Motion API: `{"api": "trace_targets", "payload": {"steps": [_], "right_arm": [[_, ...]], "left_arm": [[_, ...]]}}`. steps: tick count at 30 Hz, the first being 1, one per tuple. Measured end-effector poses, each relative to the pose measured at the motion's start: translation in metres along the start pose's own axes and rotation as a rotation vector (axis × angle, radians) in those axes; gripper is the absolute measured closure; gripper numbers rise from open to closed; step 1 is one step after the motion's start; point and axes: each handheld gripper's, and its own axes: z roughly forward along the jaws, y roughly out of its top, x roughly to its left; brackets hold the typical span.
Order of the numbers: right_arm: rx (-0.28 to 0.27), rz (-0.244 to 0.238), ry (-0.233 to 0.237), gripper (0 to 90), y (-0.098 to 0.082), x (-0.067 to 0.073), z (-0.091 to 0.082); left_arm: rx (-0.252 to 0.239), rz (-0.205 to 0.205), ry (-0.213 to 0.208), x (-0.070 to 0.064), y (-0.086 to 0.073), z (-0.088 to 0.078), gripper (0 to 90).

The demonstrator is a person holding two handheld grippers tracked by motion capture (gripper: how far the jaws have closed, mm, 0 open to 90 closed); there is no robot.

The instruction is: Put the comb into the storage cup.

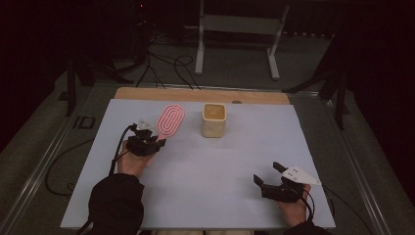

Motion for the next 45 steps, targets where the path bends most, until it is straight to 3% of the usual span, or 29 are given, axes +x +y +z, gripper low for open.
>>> {"api": "trace_targets", "payload": {"steps": [22, 45], "right_arm": [[0.0, -0.001, 0.001, 9.0, 0.0, 0.0, 0.0], [0.002, -0.01, 0.019, 9.0, 0.001, 0.0, 0.003]], "left_arm": [[-0.033, 0.015, -0.027, -0.013, -0.016, 0.004, 70.2], [-0.104, 0.082, -0.047, -0.029, -0.017, -0.007, 70.2]]}}
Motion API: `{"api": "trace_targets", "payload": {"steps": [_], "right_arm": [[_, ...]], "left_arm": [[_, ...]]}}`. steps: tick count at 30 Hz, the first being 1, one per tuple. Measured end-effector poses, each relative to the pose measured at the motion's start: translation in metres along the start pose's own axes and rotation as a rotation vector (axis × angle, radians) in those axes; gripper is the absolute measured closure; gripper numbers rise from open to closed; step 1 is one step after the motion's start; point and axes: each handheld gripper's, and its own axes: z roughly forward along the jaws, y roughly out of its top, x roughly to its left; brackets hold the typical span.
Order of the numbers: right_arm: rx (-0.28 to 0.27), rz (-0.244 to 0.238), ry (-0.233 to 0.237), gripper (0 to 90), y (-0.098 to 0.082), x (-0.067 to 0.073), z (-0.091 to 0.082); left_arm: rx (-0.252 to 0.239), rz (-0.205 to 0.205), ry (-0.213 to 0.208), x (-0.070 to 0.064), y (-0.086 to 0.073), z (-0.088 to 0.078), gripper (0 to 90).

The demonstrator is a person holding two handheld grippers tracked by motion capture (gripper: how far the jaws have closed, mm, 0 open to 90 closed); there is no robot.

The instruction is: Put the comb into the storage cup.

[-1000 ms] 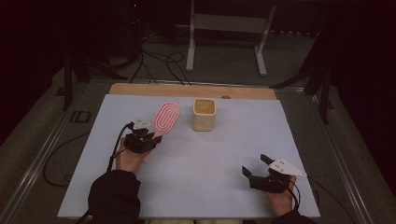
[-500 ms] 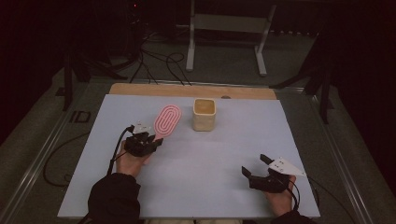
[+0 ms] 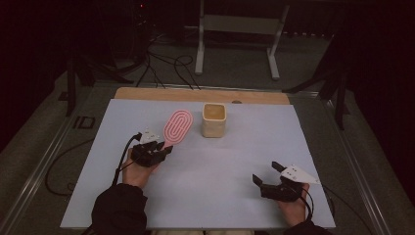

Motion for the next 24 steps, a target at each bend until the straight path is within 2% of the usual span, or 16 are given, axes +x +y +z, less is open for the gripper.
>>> {"api": "trace_targets", "payload": {"steps": [13, 24], "right_arm": [[-0.002, -0.009, 0.005, 9.0, 0.001, 0.001, 0.001], [-0.014, -0.003, 0.019, 9.1, 0.004, 0.005, 0.003]], "left_arm": [[-0.035, 0.037, -0.015, -0.012, 0.005, -0.007, 70.2], [-0.056, 0.091, -0.02, -0.026, 0.009, -0.01, 70.2]]}}
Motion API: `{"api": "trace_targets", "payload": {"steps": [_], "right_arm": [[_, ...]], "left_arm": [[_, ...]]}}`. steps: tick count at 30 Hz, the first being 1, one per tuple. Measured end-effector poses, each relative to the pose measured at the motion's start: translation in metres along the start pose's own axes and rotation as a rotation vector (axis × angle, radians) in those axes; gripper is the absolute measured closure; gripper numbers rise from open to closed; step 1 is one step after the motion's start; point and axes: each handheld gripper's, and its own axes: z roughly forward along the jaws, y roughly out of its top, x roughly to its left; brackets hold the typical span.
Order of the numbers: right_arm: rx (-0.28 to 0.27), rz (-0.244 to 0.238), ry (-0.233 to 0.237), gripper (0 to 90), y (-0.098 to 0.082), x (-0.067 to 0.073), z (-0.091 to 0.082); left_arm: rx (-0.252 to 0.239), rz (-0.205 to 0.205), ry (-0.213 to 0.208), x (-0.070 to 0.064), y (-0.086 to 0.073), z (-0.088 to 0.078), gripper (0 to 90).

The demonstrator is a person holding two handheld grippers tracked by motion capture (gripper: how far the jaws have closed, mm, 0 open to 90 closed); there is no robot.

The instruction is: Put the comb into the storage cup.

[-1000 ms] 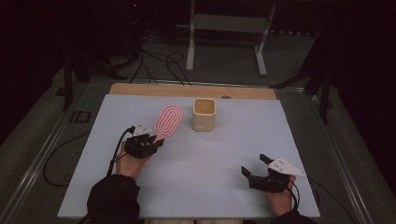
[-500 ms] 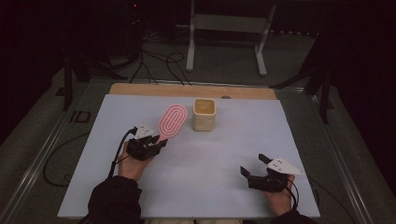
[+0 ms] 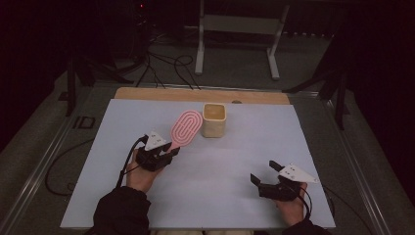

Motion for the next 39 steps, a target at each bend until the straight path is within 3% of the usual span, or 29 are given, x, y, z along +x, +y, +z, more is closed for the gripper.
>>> {"api": "trace_targets", "payload": {"steps": [11, 18, 31, 39], "right_arm": [[-0.006, 0.022, 0.069, 9.0, 0.012, 0.011, 0.007], [-0.02, 0.028, 0.088, 9.0, 0.027, 0.015, 0.016], [-0.028, -0.042, 0.158, 9.0, 0.062, 0.041, 0.042], [-0.036, -0.044, 0.197, 8.7, 0.08, 0.047, 0.05]], "left_arm": [[-0.027, 0.017, -0.002, -0.005, 0.003, -0.006, 70.2], [-0.044, 0.022, -0.007, -0.005, 0.004, -0.01, 70.2], [-0.072, 0.051, -0.016, -0.014, 0.007, -0.013, 70.2], [-0.086, 0.075, -0.025, -0.02, 0.007, -0.015, 70.2]]}}
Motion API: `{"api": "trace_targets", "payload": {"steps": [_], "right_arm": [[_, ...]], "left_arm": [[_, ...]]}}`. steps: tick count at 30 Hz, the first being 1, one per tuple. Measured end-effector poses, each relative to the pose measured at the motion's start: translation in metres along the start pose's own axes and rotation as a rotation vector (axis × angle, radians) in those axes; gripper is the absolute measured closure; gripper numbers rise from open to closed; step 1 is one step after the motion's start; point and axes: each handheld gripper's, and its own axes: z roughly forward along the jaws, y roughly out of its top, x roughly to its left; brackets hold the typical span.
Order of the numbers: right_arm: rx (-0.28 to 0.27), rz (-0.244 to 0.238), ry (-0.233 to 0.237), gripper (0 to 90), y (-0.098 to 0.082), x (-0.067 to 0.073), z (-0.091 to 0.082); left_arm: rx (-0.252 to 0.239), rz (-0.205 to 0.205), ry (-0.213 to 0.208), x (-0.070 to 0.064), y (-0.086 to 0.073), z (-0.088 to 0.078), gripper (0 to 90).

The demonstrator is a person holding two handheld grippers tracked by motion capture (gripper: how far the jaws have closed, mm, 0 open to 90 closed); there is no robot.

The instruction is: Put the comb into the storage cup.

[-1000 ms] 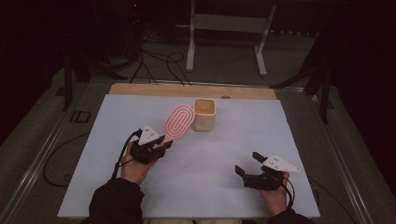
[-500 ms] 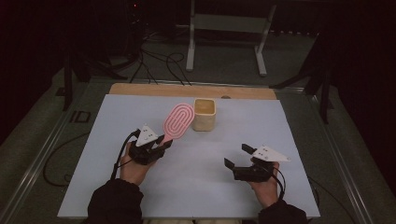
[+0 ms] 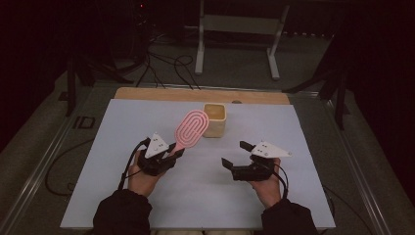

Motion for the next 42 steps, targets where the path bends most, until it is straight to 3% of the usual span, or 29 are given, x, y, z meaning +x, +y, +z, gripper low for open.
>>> {"api": "trace_targets", "payload": {"steps": [9, 17, 24, 34, 42], "right_arm": [[0.025, 0.028, 0.049, 7.5, 0.013, 0.005, 0.013], [0.027, 0.017, 0.076, 7.5, 0.032, 0.011, 0.026], [0.016, 0.062, 0.112, 7.5, 0.041, 0.013, 0.038], [0.057, 0.111, 0.133, 8.2, 0.049, 0.014, 0.056], [0.036, 0.193, 0.19, 11.2, 0.057, 0.012, 0.064]], "left_arm": [[-0.014, 0.017, -0.011, -0.006, 0.001, 0.0, 70.2], [-0.026, 0.03, -0.018, -0.009, 0.003, -0.001, 70.2], [-0.032, 0.035, -0.028, -0.012, 0.005, -0.002, 70.2], [-0.036, 0.044, -0.035, -0.014, 0.004, -0.001, 70.2], [-0.045, 0.049, -0.043, -0.016, 0.004, 0.0, 70.2]]}}
